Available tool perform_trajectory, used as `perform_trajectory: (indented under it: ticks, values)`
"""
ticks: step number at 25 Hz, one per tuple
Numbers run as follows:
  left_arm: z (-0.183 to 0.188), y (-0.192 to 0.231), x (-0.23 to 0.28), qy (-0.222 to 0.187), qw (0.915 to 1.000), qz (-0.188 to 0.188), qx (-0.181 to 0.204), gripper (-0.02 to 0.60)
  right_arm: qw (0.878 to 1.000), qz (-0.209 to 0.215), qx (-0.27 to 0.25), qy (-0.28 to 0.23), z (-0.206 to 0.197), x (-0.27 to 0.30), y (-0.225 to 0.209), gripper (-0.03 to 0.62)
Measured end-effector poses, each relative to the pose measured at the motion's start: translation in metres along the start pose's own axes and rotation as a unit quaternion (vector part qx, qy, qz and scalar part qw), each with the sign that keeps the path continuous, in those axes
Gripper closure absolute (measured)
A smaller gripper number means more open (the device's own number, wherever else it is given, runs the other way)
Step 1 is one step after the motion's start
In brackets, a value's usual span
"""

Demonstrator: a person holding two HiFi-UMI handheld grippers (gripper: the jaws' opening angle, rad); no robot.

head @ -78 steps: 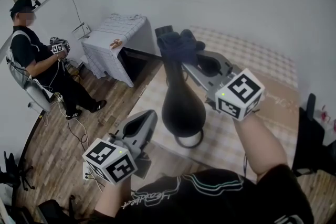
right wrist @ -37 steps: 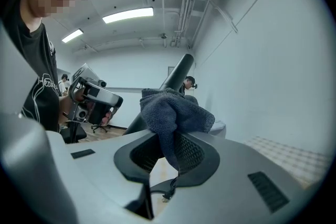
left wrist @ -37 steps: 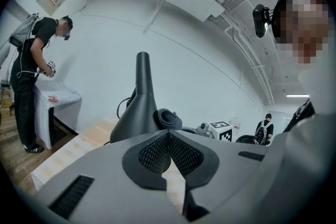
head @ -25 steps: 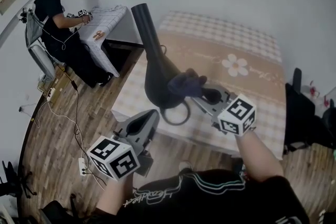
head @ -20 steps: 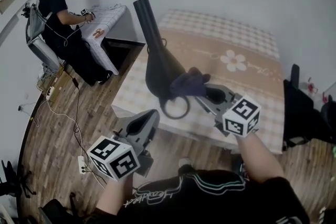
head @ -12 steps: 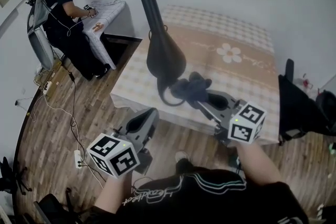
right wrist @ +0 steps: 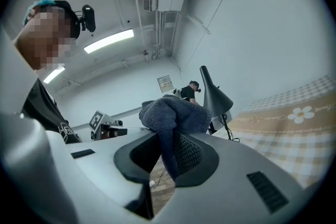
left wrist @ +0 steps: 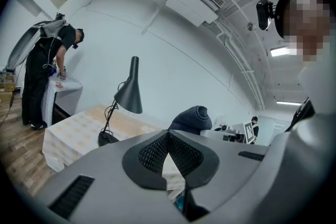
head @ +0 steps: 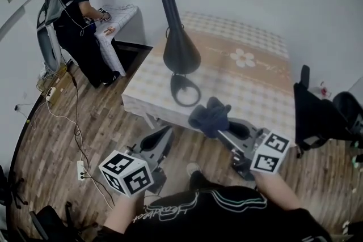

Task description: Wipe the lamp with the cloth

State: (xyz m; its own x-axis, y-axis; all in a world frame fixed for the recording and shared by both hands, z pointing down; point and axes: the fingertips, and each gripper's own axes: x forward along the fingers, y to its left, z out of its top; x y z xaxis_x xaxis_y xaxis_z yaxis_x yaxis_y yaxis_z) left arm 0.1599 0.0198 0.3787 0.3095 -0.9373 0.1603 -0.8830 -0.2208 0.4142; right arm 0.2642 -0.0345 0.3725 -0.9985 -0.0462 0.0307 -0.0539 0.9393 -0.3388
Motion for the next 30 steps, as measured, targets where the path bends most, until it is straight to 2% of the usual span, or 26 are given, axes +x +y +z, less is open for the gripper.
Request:
perform_trajectory:
  ticks: [3, 10, 19, 30]
  values:
    - [-0.007, -0.008, -0.013, -0.003, 1.0000, -0.003, -0.008, 0.581, 1.000, -0.004, 0.021, -0.009, -0.007, -0.007, 0.016, 0.537]
    - [-0.022, -0.021, -0.031, -0.001, 0.9998, -0.008, -0.019, 0.581, 1.000, -0.020, 0.015, -0.007, -0.024, -0.014, 0.036, 0.537]
    - [-0.024, -0.029, -0.041, -0.014, 0.9995, -0.021, -0.018, 0.581, 1.000, -0.016, 0.019, -0.001, -0.029, -0.019, 0.048, 0.537]
    - [-0.020, -0.027, -0.050, -0.017, 0.9997, -0.007, -0.014, 0.581, 1.000, -0.017, 0.013, 0.004, -0.033, -0.023, 0.052, 0.537]
